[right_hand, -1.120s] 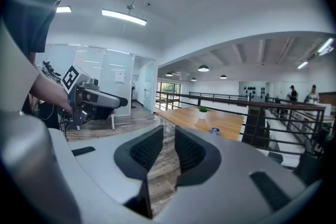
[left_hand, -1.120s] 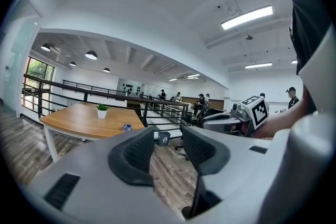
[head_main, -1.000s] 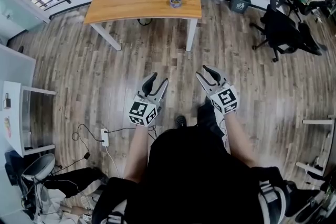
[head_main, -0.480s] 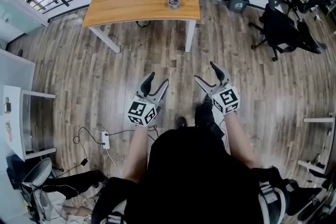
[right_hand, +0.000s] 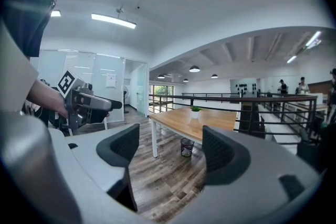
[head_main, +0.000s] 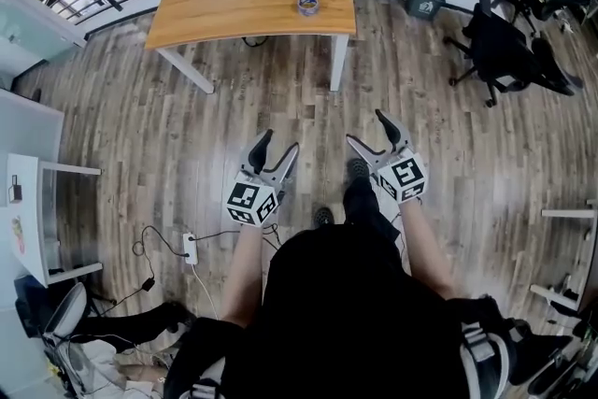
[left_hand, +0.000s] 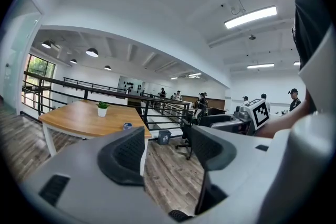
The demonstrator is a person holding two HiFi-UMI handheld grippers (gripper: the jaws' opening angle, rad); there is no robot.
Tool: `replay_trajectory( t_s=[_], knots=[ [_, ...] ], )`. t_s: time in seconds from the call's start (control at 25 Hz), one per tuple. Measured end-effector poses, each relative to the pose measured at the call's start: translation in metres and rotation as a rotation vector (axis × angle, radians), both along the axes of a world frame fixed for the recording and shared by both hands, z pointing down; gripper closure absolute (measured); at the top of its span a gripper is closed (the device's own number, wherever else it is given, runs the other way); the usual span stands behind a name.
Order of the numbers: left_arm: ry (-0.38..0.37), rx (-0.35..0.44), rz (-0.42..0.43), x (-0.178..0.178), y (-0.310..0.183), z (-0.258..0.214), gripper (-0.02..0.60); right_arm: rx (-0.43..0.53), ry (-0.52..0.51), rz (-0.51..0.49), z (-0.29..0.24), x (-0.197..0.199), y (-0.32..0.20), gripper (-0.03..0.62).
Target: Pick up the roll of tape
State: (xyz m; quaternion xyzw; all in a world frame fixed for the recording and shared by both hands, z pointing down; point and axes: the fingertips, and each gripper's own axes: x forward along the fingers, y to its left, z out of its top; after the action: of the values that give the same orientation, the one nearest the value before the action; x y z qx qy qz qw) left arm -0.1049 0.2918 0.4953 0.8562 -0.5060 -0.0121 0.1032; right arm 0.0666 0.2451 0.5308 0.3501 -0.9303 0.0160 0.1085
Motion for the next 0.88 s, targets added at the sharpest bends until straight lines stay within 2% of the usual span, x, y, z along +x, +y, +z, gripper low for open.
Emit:
replay_trajectory(
  t_s=[0.36,0.88],
  knots=[
    [-0.005,-0.005,-0.021,0.002,-0.018,0.000,0.304,-0.008,0.015,-0.024,0.002,-0.003,-0.017,0.216],
    [-0.016,-0.041,-0.043,0.023,-0.058,0.008,0.305,-0.051,0.024,-0.053,0.015,0.019,-0.063,0.226]
  ],
)
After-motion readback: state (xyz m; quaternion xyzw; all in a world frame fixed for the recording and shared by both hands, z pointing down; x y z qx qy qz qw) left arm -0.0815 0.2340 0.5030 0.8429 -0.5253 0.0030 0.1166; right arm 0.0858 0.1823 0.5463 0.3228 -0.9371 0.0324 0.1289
